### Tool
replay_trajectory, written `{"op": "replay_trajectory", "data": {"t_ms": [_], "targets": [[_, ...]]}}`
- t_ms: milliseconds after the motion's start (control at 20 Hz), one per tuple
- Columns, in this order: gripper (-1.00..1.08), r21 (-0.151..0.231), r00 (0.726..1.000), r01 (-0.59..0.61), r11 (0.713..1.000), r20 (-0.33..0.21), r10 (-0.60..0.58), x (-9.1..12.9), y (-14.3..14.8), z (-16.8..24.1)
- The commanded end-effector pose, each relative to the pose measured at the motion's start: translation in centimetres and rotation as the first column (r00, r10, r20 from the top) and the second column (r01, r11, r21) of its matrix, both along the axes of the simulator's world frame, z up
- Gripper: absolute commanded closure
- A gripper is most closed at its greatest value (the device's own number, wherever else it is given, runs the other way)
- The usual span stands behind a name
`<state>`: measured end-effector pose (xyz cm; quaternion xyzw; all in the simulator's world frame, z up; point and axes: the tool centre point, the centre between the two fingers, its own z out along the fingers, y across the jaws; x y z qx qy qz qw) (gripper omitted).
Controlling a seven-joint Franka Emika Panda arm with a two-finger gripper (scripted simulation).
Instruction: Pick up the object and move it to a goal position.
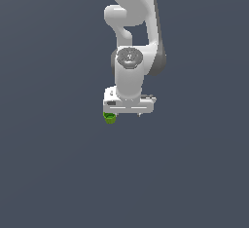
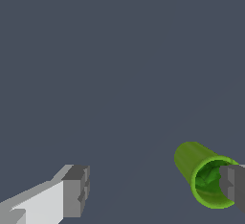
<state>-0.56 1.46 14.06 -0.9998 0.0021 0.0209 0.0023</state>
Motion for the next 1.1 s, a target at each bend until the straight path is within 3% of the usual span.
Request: {"op": "replay_trajectory", "data": {"t_ms": [0,600,1050], "targets": [[-0.92,0.000,1.000,0.000,1.000,0.000,0.000,0.0,0.0,0.0],[-0.92,-0.002,0.999,0.040,0.999,0.002,-0.040,0.2,-1.9,1.7],[-0.92,-0.001,1.000,-0.018,1.000,0.004,0.018,0.0,-2.4,1.3]]}}
